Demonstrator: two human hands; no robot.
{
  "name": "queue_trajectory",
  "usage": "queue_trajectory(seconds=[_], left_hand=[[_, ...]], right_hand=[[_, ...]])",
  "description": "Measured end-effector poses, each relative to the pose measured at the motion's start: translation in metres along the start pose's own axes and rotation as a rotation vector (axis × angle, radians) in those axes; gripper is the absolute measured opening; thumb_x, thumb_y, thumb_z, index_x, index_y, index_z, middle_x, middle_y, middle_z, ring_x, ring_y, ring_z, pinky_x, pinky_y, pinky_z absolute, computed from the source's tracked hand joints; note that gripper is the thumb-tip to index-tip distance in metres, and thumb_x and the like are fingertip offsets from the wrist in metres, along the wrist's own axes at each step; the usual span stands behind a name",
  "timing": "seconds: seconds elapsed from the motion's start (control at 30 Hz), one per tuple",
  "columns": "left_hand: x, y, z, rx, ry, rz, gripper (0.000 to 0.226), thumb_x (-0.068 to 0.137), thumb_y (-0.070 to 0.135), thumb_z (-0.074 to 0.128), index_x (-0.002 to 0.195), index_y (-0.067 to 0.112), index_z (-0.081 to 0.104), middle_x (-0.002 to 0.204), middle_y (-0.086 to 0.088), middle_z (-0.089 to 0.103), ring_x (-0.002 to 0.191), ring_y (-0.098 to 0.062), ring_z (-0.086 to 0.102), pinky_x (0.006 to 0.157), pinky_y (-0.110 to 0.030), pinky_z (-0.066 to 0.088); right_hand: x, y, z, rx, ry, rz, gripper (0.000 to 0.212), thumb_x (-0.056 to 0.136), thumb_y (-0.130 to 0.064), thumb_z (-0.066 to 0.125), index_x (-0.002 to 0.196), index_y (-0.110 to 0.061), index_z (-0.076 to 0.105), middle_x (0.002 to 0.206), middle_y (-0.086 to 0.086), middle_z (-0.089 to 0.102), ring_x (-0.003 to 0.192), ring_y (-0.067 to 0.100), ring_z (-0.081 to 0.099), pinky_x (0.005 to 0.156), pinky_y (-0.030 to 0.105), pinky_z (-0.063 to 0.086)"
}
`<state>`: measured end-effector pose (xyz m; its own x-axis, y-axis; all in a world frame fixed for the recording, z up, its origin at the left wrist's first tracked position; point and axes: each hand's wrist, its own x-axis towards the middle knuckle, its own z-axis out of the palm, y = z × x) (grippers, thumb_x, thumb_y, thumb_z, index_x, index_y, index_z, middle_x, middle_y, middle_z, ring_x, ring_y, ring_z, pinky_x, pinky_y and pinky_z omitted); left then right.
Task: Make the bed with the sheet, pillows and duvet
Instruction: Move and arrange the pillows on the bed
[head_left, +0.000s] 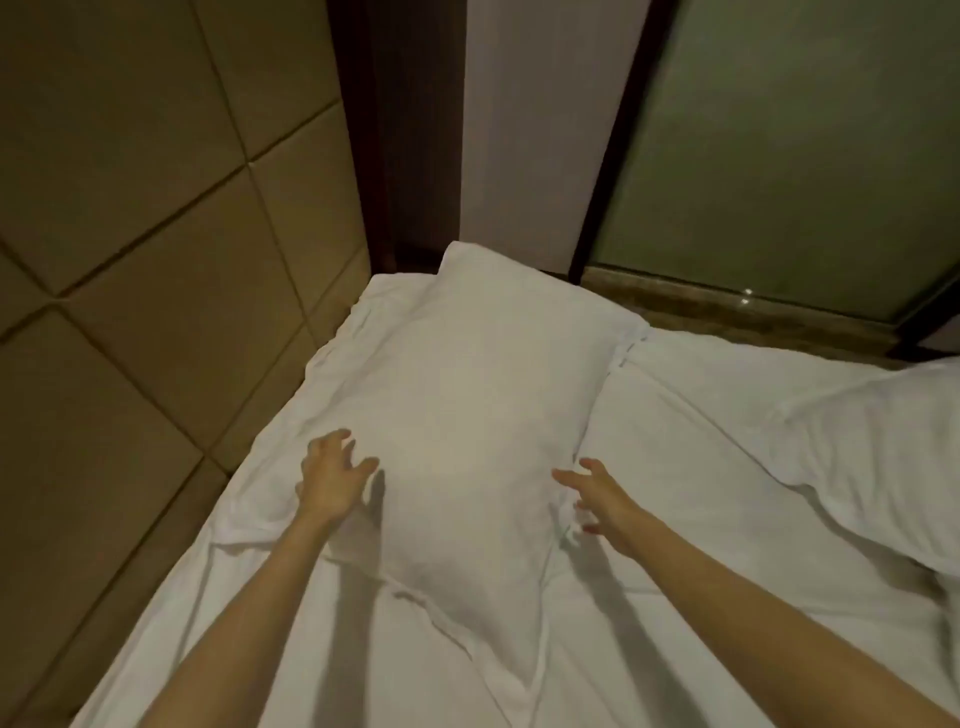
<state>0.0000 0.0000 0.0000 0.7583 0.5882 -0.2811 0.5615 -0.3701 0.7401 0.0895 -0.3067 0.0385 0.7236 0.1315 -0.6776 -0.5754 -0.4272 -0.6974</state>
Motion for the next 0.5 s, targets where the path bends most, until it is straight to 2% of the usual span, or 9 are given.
queue_trajectory(seconds=[0.1, 0.27, 0.37, 0.5], left_hand=[[0.028, -0.004, 0.009, 0.230, 0.019, -0.023, 0.068, 0.087, 0.044, 0.060, 0.144, 0.021, 0.030, 0.149, -0.007, 0.022, 0.135, -0.032, 0.026, 0.108, -0.048, 0.023], [0.072, -0.021, 0.020, 0.271, 0.058, -0.096, 0.083, 0.081, 0.071, 0.048, 0.148, 0.032, 0.020, 0.156, -0.002, 0.016, 0.142, -0.027, 0.016, 0.109, -0.054, 0.012], [0.096, -0.033, 0.018, 0.285, 0.075, -0.191, 0.084, 0.081, 0.075, 0.042, 0.149, 0.032, 0.020, 0.156, -0.004, 0.022, 0.142, -0.028, 0.019, 0.110, -0.057, 0.005], [0.116, -0.055, 0.020, 0.317, 0.048, -0.276, 0.095, 0.077, 0.081, 0.039, 0.151, 0.026, 0.016, 0.156, -0.006, 0.024, 0.142, -0.032, 0.022, 0.109, -0.064, 0.000]], right_hand=[[0.034, -0.001, 0.013, 0.006, 0.001, 0.030, 0.083, 0.089, -0.040, 0.061, 0.151, -0.025, 0.008, 0.152, 0.001, 0.031, 0.135, 0.027, 0.035, 0.106, 0.050, 0.032], [0.093, 0.011, 0.042, 0.052, -0.016, 0.079, 0.095, 0.088, -0.050, 0.059, 0.150, -0.034, -0.011, 0.154, 0.000, 0.029, 0.132, 0.030, 0.041, 0.103, 0.053, 0.037], [0.120, 0.021, 0.058, 0.084, -0.021, 0.021, 0.097, 0.087, -0.048, 0.060, 0.150, -0.031, -0.012, 0.155, 0.006, 0.025, 0.133, 0.031, 0.040, 0.105, 0.049, 0.038], [0.142, 0.035, 0.073, 0.099, 0.054, -0.068, 0.098, 0.084, -0.040, 0.066, 0.150, -0.025, -0.004, 0.153, 0.011, 0.027, 0.133, 0.031, 0.039, 0.111, 0.048, 0.034]])
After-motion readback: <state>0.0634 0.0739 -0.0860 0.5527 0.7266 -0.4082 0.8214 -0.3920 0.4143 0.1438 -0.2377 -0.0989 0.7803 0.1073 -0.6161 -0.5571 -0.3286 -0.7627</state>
